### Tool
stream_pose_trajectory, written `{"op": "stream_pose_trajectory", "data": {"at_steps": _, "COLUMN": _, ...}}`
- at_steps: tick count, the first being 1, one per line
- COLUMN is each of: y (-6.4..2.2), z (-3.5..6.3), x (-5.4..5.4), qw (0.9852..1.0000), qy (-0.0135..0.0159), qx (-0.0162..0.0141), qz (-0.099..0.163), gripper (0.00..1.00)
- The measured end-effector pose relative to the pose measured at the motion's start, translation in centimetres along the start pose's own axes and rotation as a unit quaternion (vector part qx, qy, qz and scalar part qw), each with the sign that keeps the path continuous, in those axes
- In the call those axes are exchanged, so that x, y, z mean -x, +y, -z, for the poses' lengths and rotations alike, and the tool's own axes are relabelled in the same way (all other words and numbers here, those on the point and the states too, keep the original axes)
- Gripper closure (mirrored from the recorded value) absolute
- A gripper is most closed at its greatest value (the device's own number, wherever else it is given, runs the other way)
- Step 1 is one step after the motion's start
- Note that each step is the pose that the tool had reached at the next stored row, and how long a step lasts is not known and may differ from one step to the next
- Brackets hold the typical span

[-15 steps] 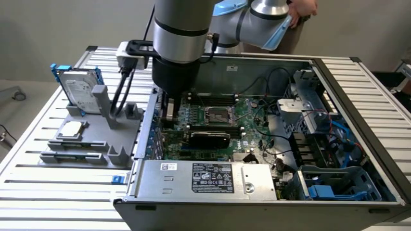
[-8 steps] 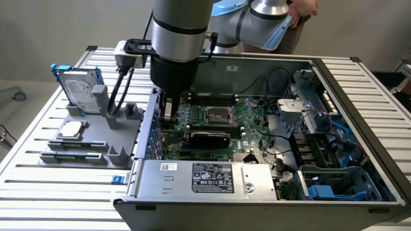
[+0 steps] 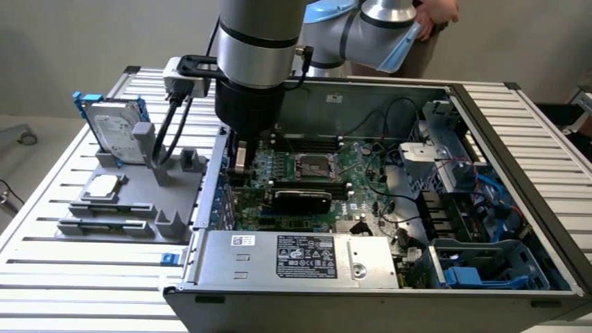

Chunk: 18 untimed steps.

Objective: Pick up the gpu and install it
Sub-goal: 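Press down on the gpu until it lock into place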

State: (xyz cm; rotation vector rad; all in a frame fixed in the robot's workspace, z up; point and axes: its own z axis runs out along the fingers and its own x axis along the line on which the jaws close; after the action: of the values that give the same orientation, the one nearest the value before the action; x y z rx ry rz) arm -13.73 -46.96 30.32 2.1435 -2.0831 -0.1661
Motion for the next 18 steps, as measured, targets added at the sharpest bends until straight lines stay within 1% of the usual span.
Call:
{"op": "stream_pose_trajectory", "data": {"at_steps": 10, "y": 0.02, "z": 0.0, "x": 0.24, "qw": 1.0, "qy": 0.0, "qx": 0.0004, "qz": 0.0, "gripper": 0.89}}
{"op": "stream_pose_trajectory", "data": {"at_steps": 14, "y": 0.14, "z": -0.02, "x": 0.25, "qw": 1.0, "qy": -0.0001, "qx": 0.0013, "qz": 0.0, "gripper": 0.89}}
{"op": "stream_pose_trajectory", "data": {"at_steps": 18, "y": 0.14, "z": -0.03, "x": 0.29, "qw": 1.0, "qy": -0.0002, "qx": 0.0013, "qz": 0.0, "gripper": 0.89}}
